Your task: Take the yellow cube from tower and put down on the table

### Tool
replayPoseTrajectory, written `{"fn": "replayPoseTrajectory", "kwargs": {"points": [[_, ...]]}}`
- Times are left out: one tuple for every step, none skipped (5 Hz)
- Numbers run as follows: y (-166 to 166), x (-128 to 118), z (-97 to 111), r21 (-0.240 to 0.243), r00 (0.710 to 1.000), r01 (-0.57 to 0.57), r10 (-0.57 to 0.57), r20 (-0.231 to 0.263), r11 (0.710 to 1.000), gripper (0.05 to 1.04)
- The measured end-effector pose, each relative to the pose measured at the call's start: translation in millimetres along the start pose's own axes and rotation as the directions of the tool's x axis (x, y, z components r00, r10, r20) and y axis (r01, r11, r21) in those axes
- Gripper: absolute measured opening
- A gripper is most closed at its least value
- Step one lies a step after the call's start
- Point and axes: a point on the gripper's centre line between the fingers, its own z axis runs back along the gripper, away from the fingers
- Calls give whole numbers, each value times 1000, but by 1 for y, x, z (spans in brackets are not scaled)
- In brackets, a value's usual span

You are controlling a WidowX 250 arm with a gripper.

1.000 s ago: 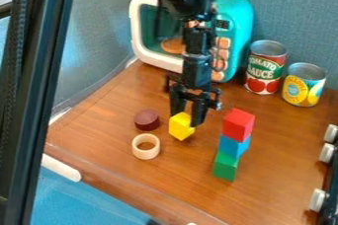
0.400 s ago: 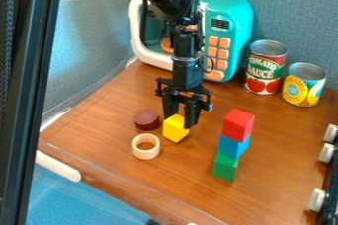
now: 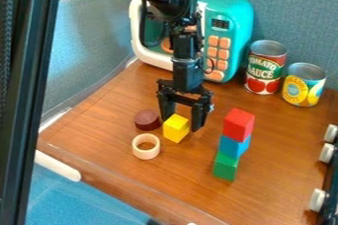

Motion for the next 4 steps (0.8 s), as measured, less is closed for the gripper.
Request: {"fn": "replayPoseTrajectory", "kwargs": {"points": [[-1, -4, 21, 17, 998, -8, 7, 54, 1000, 1007], [-9, -19, 59, 66, 991, -22, 13, 131, 998, 1002], [-24, -27, 77, 122, 992, -10, -6, 128, 992, 1001], [-31, -37, 74, 148, 998, -8, -2, 65, 989, 1001]]}}
